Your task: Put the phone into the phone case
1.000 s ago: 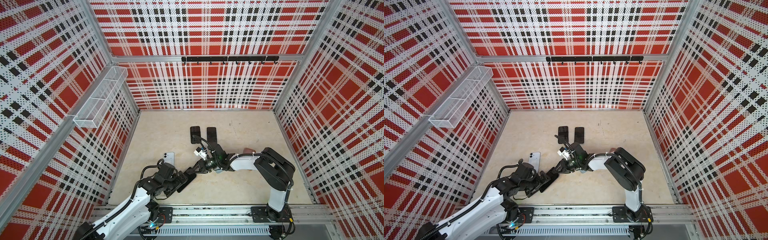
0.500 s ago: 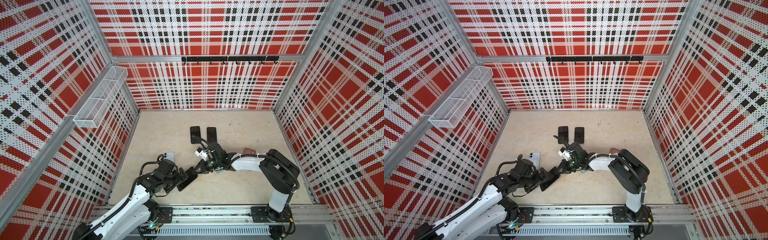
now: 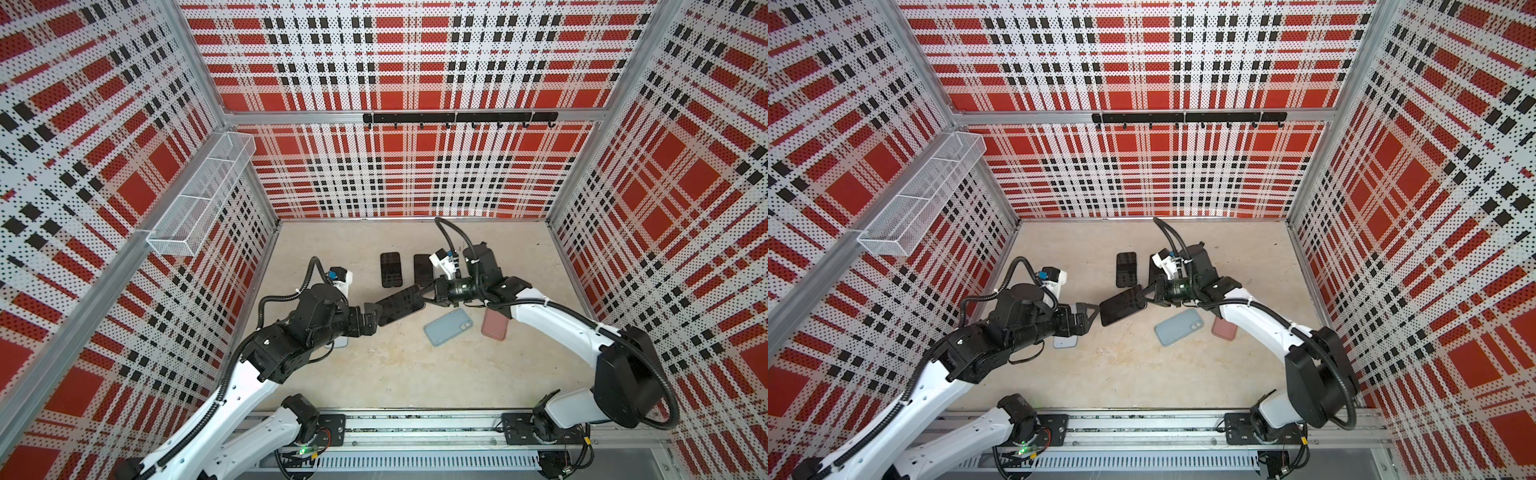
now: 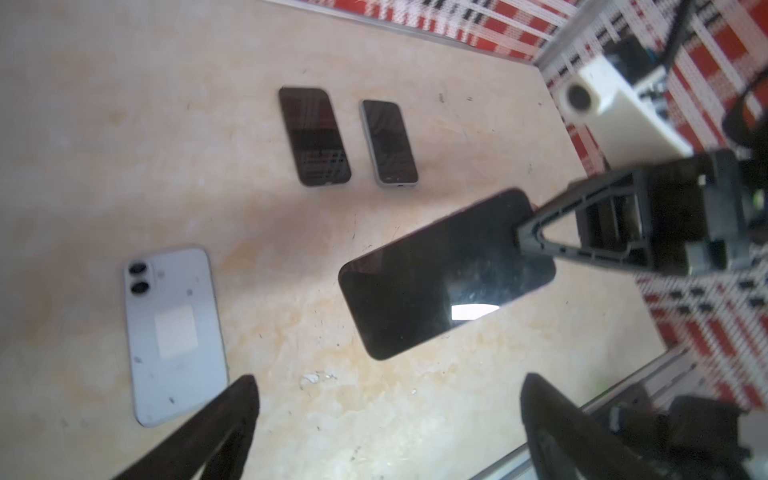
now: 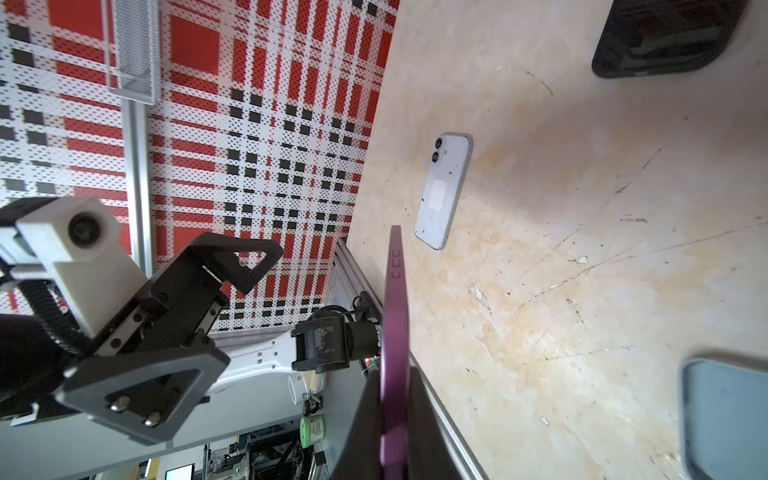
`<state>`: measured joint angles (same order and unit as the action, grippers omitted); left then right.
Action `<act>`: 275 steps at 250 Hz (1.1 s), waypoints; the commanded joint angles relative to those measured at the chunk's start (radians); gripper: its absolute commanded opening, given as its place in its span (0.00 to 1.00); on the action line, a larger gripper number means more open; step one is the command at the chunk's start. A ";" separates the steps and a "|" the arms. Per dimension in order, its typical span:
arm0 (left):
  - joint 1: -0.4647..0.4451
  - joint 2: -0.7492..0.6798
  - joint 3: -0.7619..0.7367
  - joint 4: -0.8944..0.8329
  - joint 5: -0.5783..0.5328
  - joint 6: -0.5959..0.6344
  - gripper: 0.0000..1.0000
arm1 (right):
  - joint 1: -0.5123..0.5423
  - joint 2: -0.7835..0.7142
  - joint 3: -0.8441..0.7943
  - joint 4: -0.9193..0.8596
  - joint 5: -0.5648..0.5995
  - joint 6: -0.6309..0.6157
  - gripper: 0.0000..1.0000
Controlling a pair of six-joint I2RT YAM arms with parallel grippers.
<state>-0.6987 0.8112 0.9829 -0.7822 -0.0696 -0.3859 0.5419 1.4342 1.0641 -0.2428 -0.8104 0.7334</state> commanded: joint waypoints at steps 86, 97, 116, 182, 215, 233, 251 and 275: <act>-0.322 0.118 0.178 -0.028 -0.069 0.636 1.00 | -0.116 -0.184 0.060 -0.358 -0.275 -0.221 0.00; -0.346 0.157 0.199 -0.047 -0.067 0.648 1.00 | -0.116 -0.190 0.057 -0.368 -0.290 -0.233 0.00; -0.371 0.219 0.229 -0.086 -0.044 0.664 1.00 | -0.116 -0.196 0.064 -0.400 -0.313 -0.263 0.00; -0.393 0.313 0.271 -0.091 0.018 0.677 1.00 | -0.113 -0.226 0.059 -0.458 -0.364 -0.312 0.00; -0.394 0.356 0.280 -0.091 0.030 0.682 0.99 | -0.112 -0.238 0.046 -0.454 -0.379 -0.307 0.00; -0.386 0.373 0.280 -0.086 0.039 0.683 0.99 | -0.111 -0.243 0.041 -0.453 -0.382 -0.307 0.00; -0.372 0.389 0.282 -0.084 0.069 0.683 0.98 | -0.109 -0.248 0.039 -0.451 -0.387 -0.307 0.00; -0.341 0.404 0.289 -0.081 0.091 0.674 0.94 | -0.107 -0.253 0.036 -0.448 -0.391 -0.306 0.00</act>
<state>-1.0721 1.2011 1.2369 -0.8631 -0.0280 0.2855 0.4290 1.2118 1.0977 -0.7151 -1.1427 0.4587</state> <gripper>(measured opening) 0.960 0.101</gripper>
